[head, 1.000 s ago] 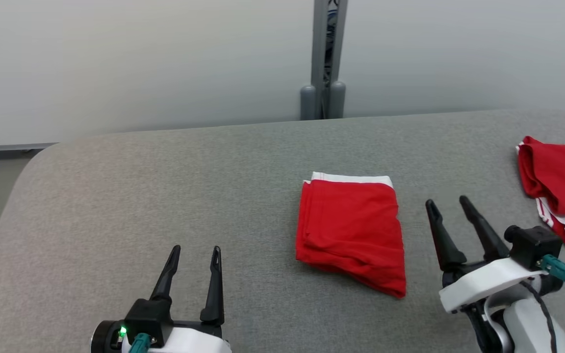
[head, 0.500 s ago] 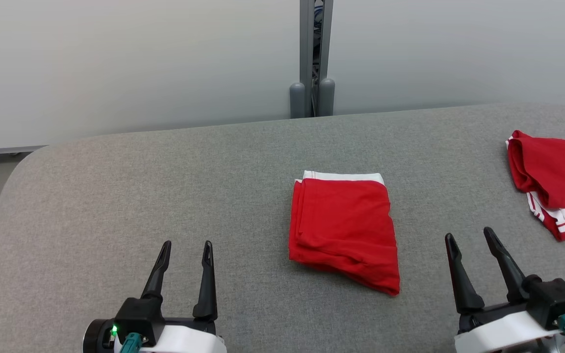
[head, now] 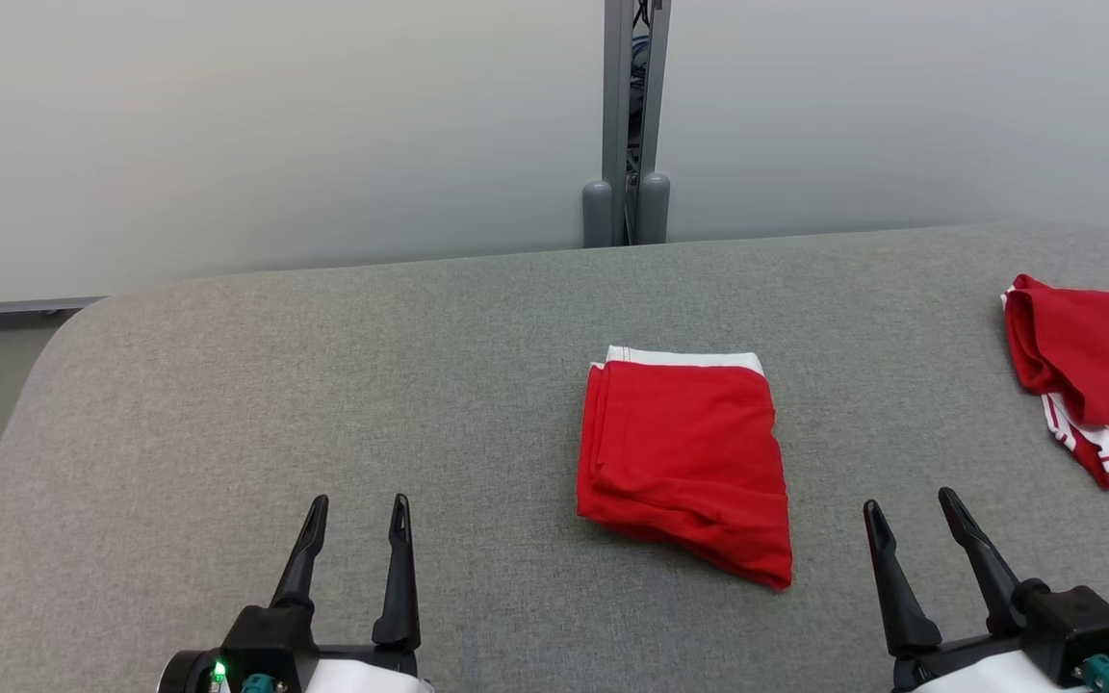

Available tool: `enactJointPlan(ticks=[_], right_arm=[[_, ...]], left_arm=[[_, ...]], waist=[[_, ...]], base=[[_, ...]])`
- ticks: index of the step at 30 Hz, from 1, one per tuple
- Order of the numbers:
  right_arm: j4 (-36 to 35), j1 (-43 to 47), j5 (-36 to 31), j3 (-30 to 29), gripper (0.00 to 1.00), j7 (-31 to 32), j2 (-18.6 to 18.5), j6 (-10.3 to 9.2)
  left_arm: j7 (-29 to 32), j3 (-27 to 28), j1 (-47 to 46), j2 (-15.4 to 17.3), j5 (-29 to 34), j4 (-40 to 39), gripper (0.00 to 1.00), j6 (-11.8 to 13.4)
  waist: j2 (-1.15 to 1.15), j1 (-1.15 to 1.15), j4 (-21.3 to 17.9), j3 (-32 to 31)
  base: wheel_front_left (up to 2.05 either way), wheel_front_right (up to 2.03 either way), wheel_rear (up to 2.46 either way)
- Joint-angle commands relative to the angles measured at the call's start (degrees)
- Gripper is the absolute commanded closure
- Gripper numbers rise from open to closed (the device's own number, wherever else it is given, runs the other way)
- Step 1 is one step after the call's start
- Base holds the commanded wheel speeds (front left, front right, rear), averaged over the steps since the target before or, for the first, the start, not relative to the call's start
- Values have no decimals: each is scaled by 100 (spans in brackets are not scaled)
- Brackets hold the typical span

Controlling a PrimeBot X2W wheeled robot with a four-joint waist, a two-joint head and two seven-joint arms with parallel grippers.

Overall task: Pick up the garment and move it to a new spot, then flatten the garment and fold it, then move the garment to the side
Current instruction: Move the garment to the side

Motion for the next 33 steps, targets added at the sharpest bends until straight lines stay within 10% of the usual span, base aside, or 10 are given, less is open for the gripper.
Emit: enactJointPlan(ticks=[1, 24, 33], right_arm=[[-33, 75, -1, 1, 0, -23, 2, -2], [389, -295, 420, -57, 0, -24, 9, -1], [1907, -1345, 1654, -110, 0, -23, -203, -1]], left_arm=[[-23, 27, 5, 21, 27, -30, 0, 41], [-23, -98, 31, 22, 37, -17, 0, -68], [-23, -330, -134, 22, 97, 49, 0, -123]], waist=[[0, 0, 9, -9], [0, 0, 209, 34], [0, 0, 705, 294]], base=[[0, 0, 0], [0, 0, 0], [0, 0, 0]])
